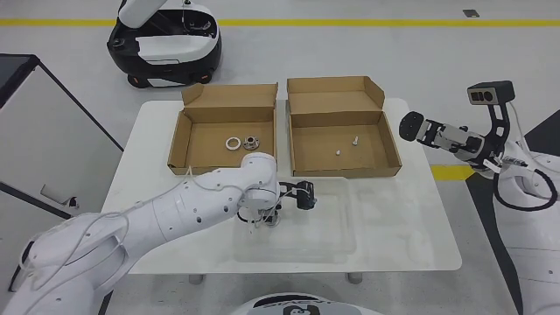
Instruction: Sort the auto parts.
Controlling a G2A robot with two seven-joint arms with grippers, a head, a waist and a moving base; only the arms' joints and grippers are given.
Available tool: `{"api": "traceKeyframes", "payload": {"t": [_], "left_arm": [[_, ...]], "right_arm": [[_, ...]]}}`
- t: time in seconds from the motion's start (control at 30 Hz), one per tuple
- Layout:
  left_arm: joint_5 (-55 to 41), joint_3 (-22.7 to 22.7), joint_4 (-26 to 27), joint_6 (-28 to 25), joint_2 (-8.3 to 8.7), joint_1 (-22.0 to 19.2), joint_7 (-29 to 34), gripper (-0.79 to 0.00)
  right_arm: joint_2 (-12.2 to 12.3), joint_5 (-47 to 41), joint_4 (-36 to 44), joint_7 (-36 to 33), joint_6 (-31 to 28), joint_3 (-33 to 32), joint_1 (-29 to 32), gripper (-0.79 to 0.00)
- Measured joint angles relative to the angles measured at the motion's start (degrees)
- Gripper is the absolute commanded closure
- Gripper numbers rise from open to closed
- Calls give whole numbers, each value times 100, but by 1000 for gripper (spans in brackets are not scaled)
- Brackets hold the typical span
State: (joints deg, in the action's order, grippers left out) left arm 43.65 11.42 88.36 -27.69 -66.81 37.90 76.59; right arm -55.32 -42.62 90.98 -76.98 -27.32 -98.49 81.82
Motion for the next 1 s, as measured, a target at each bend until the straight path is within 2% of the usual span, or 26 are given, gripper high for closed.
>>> {"api": "traceKeyframes", "payload": {"t": [0.17, 0.67, 0.87, 1.0], "left_arm": [[-129, 188, 115, 33, 19, -48, -96, 0], [-199, 1305, 1658, 109, 409, -152, -46, 0], [-94, 1874, 1718, 151, 670, 187, -249, 0], [-486, 2580, 1743, -94, 906, 642, -1077, 0]], "right_arm": [[0, 0, 0, 0, 0, 0, 0, -785], [0, 0, 0, 0, 0, 0, 0, -785], [0, 0, 0, 0, 0, 0, 0, -785], [0, 0, 0, 0, 0, 0, 0, -785]]}}
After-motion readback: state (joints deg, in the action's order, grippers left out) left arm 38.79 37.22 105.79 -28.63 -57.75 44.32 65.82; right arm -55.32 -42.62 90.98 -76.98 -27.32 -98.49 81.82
